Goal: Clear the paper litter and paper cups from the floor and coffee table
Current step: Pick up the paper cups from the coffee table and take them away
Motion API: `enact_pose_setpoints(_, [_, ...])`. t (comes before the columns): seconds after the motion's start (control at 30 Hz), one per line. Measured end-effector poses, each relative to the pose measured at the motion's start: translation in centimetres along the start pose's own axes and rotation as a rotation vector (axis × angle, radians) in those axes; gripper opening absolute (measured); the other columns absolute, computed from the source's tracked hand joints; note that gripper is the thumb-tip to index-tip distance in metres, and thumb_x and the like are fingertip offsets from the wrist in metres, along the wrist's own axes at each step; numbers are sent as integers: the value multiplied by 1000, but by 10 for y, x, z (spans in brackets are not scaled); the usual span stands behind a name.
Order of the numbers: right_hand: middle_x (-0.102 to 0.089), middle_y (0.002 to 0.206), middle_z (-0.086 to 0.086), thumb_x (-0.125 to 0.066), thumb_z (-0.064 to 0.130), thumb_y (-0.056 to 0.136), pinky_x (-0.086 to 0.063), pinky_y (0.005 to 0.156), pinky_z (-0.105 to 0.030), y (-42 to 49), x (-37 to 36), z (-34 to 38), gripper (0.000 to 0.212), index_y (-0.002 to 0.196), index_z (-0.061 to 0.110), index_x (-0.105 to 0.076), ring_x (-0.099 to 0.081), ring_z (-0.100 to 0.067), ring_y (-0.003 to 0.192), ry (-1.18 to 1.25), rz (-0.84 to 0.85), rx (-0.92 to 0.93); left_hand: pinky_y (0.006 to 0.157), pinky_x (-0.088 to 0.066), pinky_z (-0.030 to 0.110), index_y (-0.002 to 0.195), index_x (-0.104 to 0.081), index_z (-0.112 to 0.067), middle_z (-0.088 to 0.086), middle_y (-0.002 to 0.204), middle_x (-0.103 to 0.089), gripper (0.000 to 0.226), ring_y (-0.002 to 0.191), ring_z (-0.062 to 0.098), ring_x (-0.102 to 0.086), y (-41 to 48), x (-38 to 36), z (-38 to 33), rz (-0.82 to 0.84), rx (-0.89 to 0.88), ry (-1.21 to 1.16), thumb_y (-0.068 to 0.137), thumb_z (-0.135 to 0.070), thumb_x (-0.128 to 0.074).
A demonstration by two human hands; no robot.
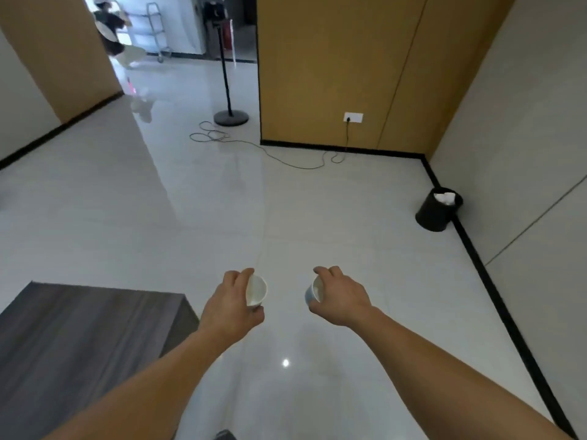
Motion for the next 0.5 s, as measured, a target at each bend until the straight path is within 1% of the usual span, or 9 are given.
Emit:
enact_pose_setpoints(0.17, [-39,141,0,-60,48,82,-46,91,-35,48,35,-79,76,148,31,-26,-52,-26,118,41,-48,-156,85,-49,33,143,-30,-27,-3,133,-39,81,109,21,-52,105,-31,-66,59,-147,33,75,-44,-70])
enact_pose_setpoints(0.3, [-40,141,0,-61,48,82,-46,92,-36,105,68,-134,77,149,31,-26,-52,-26,119,55,-95,-267,86,-48,32,144,-31,-26,-3,133,-40,81,110,21,-52,196,-59,-111,92,-246,14,75,-43,-70])
enact_pose_setpoints(0.5, [-41,138,1,-60,48,82,-47,91,-36,181,114,-205,76,148,31,-26,-52,-25,117,74,-134,-424,85,-48,31,143,-32,-27,-4,133,-39,80,109,20,-51,318,-98,-178,199,-389,-6,74,-41,-69])
Point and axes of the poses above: each hand's wrist, its own y-axis towards the middle knuckle, its own x-axis out of the back of the hand, z = x × y, the point moved 6 cm from there along y, towards the middle knuckle
